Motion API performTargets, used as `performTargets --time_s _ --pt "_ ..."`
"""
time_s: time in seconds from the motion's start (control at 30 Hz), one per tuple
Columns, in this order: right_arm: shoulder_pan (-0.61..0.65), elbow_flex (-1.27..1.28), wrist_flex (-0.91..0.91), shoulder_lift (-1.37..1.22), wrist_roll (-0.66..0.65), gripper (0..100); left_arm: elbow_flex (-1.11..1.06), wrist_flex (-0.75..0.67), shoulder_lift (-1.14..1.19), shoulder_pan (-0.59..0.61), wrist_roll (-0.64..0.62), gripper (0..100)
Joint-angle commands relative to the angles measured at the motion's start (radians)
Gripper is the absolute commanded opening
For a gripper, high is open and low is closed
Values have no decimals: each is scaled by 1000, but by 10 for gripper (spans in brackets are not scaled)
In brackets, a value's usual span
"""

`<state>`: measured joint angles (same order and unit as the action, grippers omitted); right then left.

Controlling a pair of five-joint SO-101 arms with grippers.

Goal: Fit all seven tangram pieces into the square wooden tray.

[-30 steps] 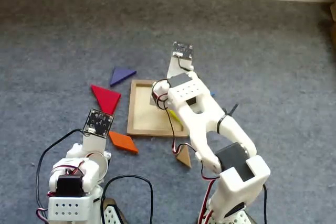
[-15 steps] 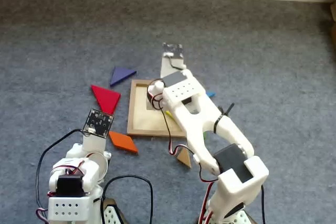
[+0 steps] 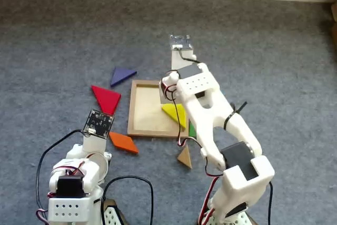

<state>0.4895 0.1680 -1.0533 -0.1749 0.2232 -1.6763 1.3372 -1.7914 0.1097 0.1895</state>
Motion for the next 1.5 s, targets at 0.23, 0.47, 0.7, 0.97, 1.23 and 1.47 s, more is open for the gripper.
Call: performTargets --time_s 0.23,0.47,0.7,0.97,1.23,1.47 --pt "-4 12 -15 -128 -12 45 -19 8 -25 8 -6 5" --pt "64 12 -96 -133 -6 44 -19 8 -25 8 -6 5" --pt "58 12 -120 -133 -5 43 -19 8 -25 8 -6 5" --pt "-12 -25 -194 -84 -5 23 -19 8 -25 8 -6 5" --pt "-36 -19 -197 -21 -8 21 -19 8 -25 8 -6 5" --pt "-64 -16 -194 177 -18 19 -19 8 -25 8 -6 5"
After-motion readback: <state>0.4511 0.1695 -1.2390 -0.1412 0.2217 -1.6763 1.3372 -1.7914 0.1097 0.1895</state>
